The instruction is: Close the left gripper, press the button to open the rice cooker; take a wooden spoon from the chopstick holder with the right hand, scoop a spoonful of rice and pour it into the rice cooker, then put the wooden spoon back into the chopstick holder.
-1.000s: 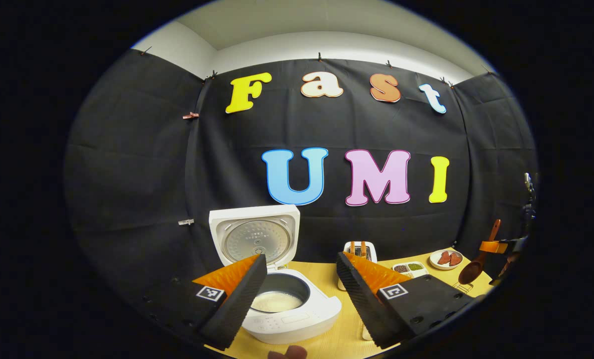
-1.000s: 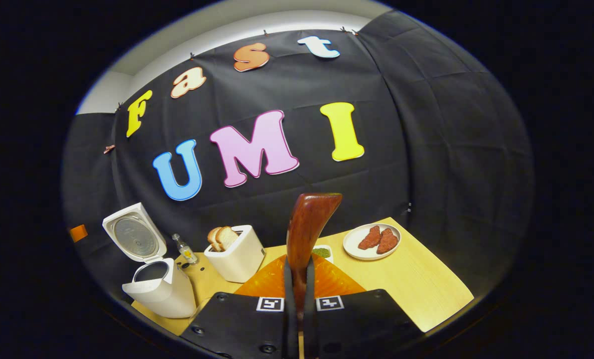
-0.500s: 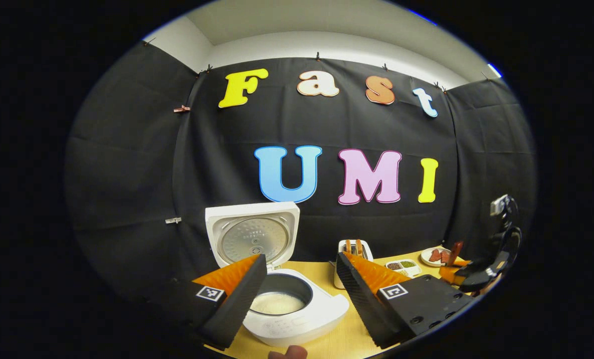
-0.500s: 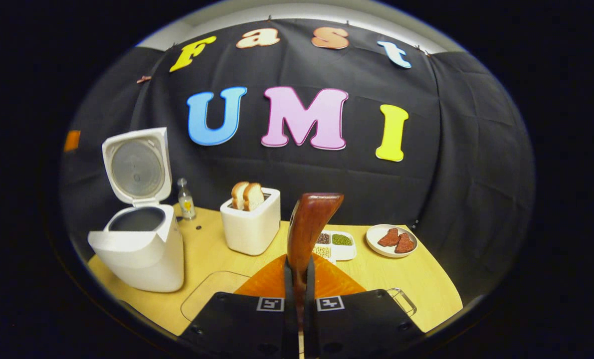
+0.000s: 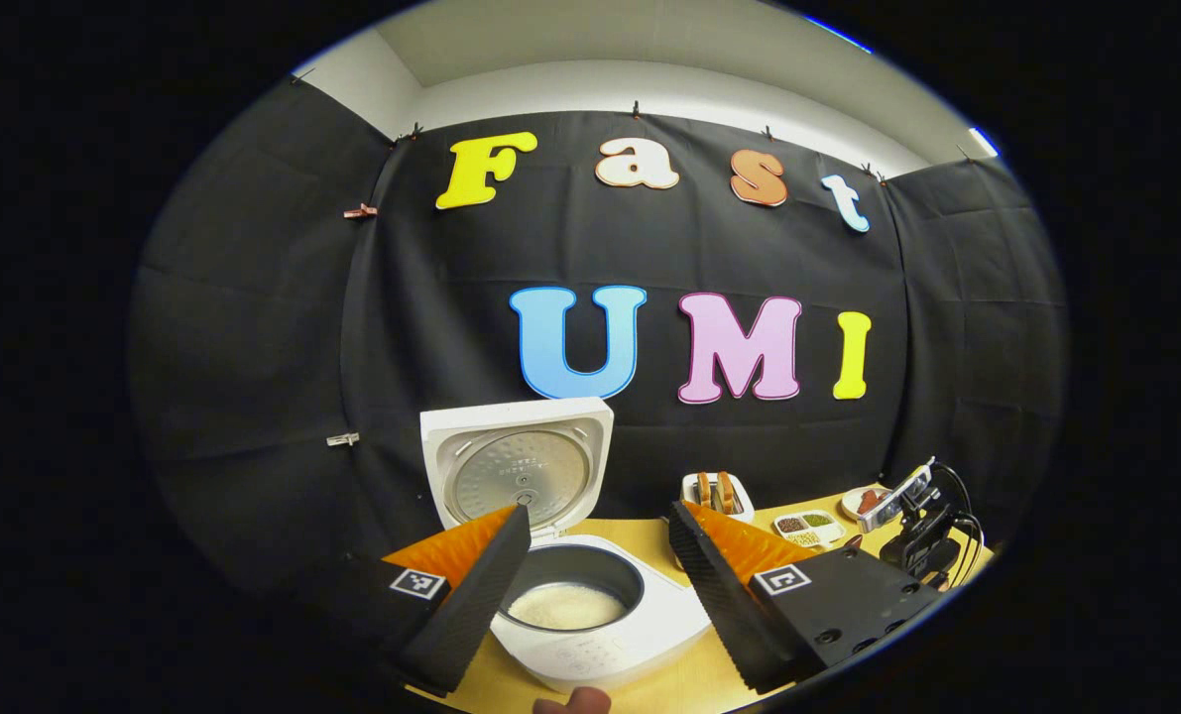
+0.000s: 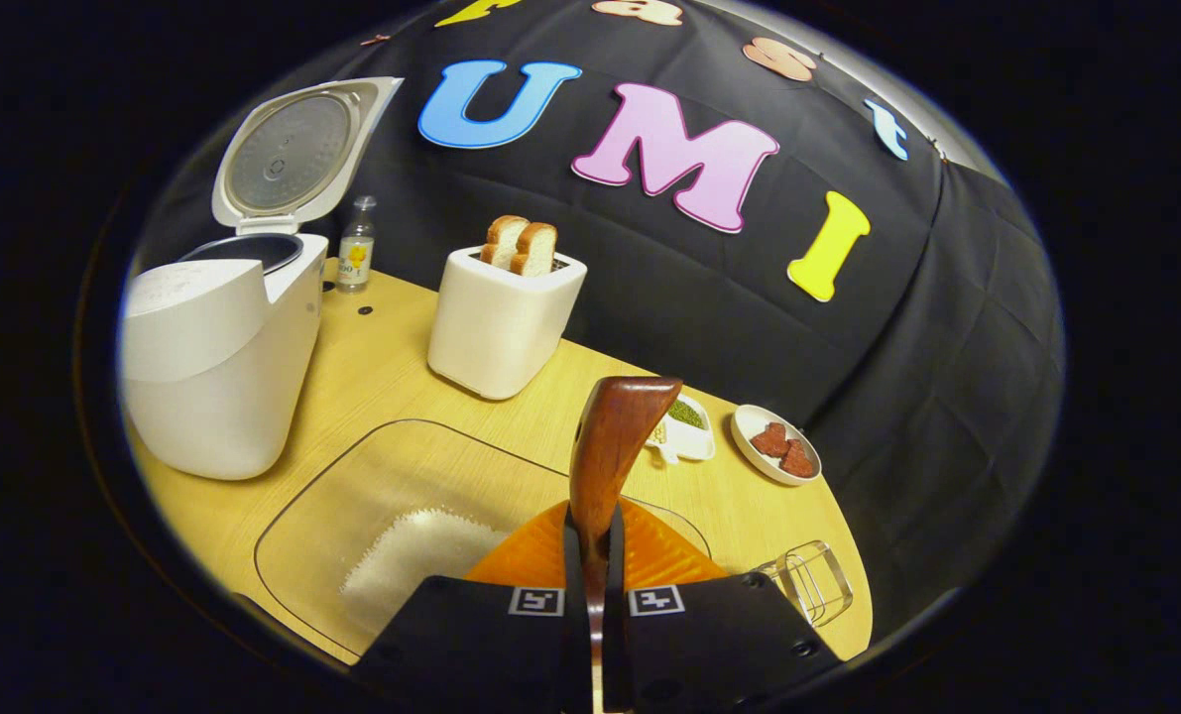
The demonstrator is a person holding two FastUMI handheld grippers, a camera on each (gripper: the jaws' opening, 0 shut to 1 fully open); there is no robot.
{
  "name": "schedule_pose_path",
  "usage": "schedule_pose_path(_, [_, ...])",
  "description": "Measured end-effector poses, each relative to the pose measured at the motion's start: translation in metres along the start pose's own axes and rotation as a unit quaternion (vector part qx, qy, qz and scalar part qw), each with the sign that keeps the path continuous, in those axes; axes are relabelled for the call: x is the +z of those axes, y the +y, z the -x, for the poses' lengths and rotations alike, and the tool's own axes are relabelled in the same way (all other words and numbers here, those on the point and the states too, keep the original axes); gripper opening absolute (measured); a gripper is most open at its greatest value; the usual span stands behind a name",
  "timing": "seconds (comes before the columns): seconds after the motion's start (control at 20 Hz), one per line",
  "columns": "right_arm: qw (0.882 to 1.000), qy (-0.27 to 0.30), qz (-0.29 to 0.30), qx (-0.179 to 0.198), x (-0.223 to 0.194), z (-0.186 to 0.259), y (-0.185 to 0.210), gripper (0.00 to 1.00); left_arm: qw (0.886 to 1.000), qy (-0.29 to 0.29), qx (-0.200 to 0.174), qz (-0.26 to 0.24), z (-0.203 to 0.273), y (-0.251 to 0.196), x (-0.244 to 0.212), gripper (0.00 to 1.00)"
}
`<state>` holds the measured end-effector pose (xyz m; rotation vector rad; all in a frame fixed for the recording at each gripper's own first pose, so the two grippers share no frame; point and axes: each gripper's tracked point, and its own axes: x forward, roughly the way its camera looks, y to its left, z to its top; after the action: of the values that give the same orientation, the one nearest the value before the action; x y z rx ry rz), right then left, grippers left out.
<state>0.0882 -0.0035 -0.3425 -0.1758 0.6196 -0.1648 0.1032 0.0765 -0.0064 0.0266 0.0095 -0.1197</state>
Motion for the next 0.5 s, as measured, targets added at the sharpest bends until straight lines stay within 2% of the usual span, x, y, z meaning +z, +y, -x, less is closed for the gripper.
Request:
schedule_pose_path(0.1, [0.998,0.018,-0.066,0.011,-0.002,0.001,0.014,0.09,1.000,0.003,0.001,0.006,0.000,0.005,-0.004,0.97])
schedule_pose_path(0.25, [0.985,0.039,-0.164,0.023,-0.002,0.004,0.024,0.09,1.000,0.008,0.005,0.013,0.000,0.012,-0.010,0.97])
schedule_pose_path(0.35, [0.970,0.051,-0.233,0.040,0.000,0.004,0.032,0.09,1.000,0.010,0.008,0.015,0.002,0.016,-0.012,0.97])
schedule_pose_path(0.5, [0.936,0.067,-0.338,0.066,0.000,0.003,0.036,0.09,1.000,0.011,0.012,0.018,0.004,0.020,-0.013,0.97])
